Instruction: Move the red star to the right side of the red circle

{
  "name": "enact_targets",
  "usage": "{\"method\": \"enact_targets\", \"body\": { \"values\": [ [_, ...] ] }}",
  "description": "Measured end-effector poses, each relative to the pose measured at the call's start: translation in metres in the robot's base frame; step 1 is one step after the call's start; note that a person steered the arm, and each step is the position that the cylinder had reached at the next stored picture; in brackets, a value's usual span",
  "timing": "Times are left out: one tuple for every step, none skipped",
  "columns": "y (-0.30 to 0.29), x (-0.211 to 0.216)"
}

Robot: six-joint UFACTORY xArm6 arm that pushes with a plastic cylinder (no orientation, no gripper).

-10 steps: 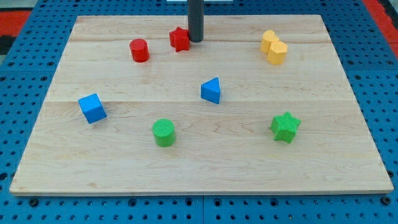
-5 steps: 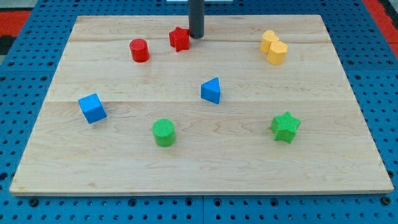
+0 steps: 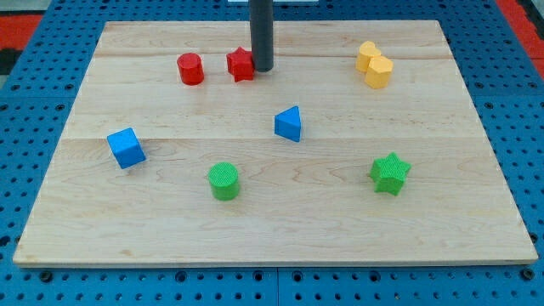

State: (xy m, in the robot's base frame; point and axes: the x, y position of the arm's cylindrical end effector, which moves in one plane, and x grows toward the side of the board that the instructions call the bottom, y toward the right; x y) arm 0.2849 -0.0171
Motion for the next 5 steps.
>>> {"method": "enact_targets", "body": {
  "values": [
    [0.000, -0.011],
    [0.000, 0.023],
    [0.000, 0.047],
    [0.000, 0.044],
    [0.002, 0.015]
  ]
}}
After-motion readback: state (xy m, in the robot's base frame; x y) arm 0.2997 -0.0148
